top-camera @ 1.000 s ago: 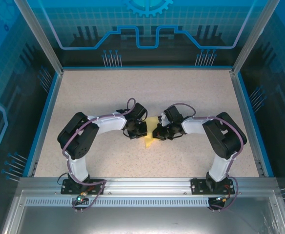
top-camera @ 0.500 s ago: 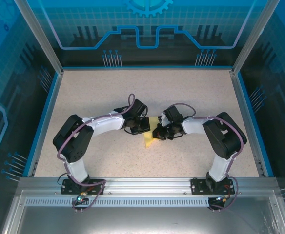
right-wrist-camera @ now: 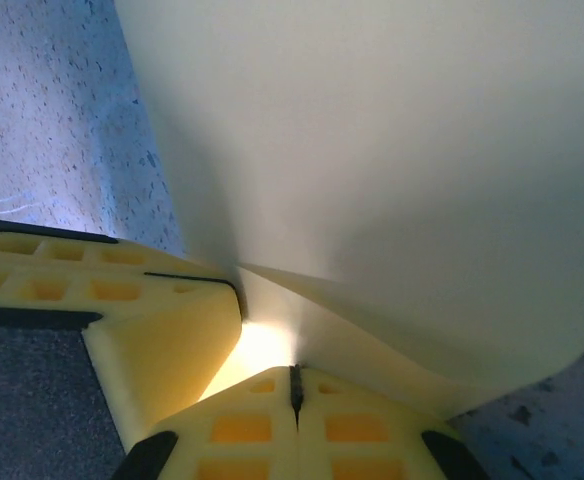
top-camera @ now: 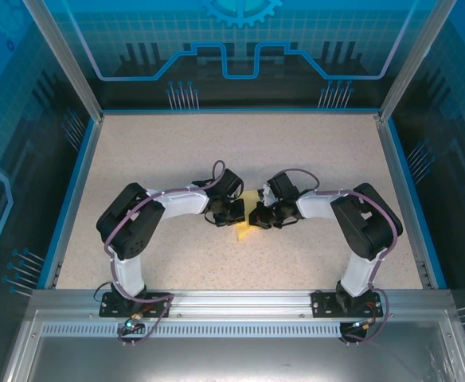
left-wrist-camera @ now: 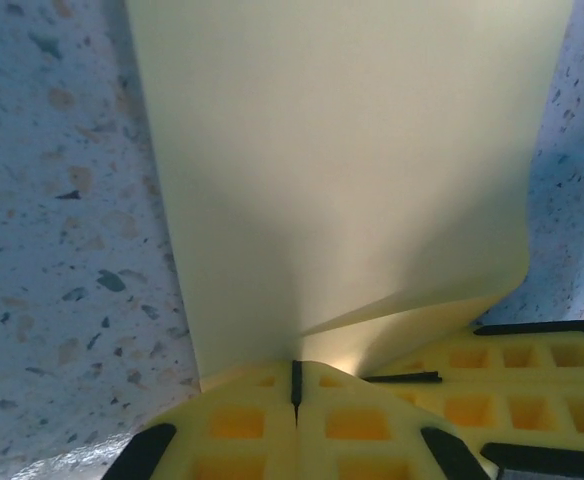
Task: Fold a paper plane with a square sheet of paper (pick it up from the middle)
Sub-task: Third fold the triangle at the center of the table.
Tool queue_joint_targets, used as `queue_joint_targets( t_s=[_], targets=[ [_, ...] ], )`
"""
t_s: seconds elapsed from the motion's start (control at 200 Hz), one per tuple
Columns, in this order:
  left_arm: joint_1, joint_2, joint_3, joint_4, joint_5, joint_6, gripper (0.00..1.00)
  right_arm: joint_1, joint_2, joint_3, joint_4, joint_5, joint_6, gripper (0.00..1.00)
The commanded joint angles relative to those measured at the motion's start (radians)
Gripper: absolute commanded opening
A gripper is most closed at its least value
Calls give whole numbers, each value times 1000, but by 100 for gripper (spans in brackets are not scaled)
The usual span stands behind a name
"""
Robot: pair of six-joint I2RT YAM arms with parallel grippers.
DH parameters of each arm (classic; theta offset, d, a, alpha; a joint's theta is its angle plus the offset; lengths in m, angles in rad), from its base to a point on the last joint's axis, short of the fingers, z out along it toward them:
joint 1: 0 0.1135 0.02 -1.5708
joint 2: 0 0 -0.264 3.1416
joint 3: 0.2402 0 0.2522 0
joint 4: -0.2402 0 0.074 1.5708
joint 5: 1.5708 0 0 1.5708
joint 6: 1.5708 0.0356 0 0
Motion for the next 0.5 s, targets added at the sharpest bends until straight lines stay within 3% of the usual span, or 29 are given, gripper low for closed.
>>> queue_joint_targets(
  t_s=[0.0,0.295,0.495],
  targets=[
    [-15,29,-1,-86,-36,15,0,-1,-26,-11,-50,61,-25,0],
    [-27,48,1,-126,-67,22,0,39,34,45,-99,132,-48,0],
    [-27,54,-1,-164,-89,21,0,-33,40,29,-78,146,-33,0]
  ],
)
